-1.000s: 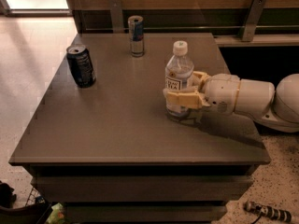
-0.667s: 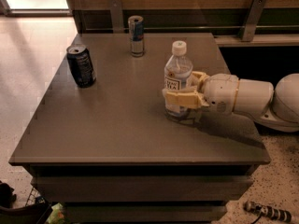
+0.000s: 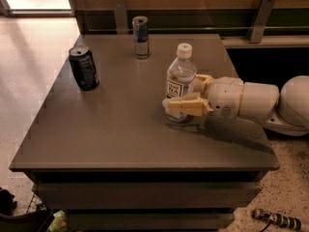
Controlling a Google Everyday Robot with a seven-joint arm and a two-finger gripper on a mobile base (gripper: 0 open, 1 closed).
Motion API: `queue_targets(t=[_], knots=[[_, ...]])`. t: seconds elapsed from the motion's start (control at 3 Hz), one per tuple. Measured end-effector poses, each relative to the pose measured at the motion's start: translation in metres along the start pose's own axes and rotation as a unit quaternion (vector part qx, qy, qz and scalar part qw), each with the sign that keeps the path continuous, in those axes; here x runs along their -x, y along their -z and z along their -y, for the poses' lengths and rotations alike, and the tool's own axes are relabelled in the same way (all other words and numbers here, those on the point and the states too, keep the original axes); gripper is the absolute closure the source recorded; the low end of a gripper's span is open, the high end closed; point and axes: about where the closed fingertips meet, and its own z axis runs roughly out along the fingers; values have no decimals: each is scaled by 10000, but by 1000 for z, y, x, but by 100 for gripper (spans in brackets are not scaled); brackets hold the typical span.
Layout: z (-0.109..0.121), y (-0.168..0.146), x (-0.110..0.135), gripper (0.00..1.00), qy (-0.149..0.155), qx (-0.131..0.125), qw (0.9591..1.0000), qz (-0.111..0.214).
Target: Place blue plastic bottle upright
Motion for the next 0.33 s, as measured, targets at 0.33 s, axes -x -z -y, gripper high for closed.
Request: queue_targets(t=[0.33], knots=[[-1,-1,0,0,3,12,10000,0]])
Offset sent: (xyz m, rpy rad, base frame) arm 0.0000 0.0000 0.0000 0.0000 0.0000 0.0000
